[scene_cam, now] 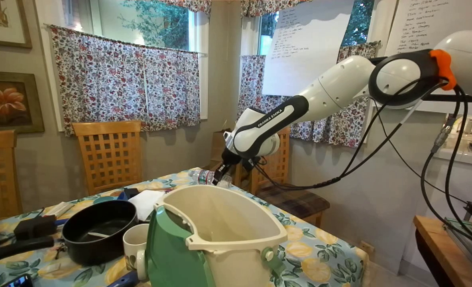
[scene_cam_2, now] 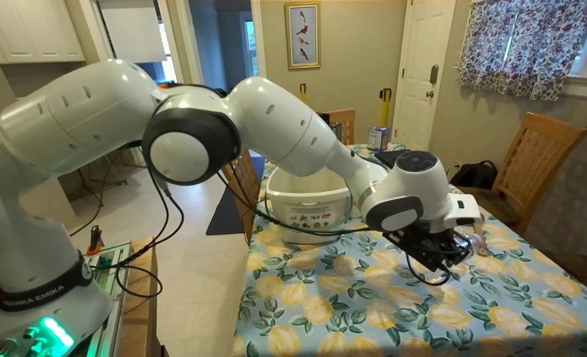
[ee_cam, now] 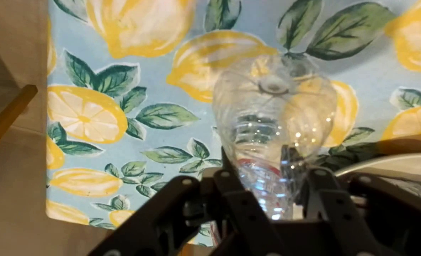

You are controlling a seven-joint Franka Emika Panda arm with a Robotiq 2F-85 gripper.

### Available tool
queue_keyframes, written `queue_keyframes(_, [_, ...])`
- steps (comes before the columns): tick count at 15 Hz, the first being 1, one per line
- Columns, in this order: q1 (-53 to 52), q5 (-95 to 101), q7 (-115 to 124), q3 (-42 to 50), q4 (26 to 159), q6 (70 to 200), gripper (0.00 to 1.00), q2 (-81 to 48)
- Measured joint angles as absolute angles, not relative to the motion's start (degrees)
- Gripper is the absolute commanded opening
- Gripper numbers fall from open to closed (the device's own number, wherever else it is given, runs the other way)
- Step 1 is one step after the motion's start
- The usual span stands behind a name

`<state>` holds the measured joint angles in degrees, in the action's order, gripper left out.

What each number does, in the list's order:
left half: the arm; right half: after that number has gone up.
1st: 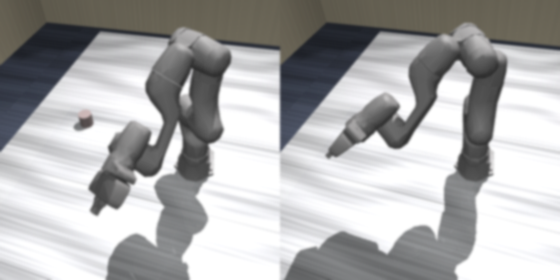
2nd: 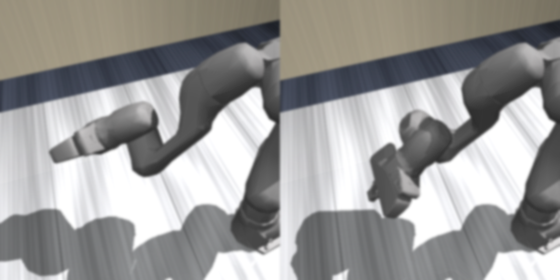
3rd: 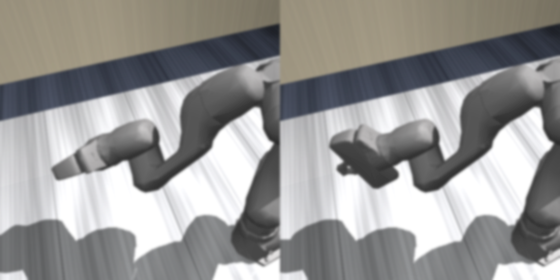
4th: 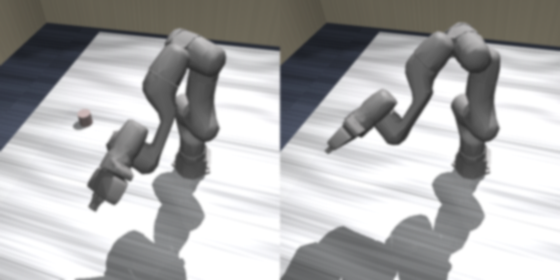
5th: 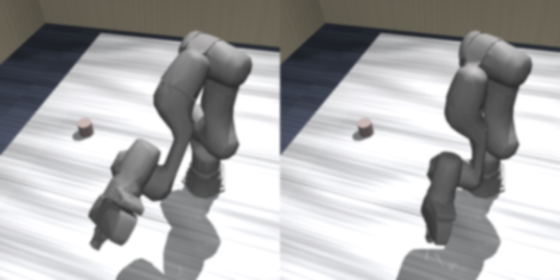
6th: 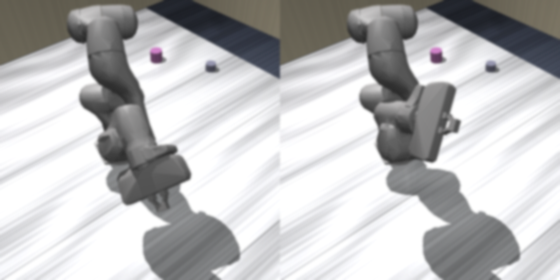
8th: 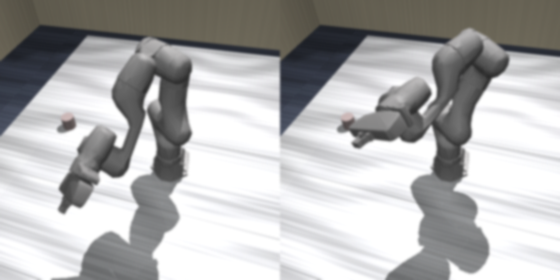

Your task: Pick up the bottle from the table and put it in the bag

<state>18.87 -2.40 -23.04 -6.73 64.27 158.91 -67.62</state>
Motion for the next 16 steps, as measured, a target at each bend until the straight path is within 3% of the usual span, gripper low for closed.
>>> queue_keyframes(16, [21.50, -2.51, -28.63, -14.14, 101.84, 160.99, 0.12, -35.45])
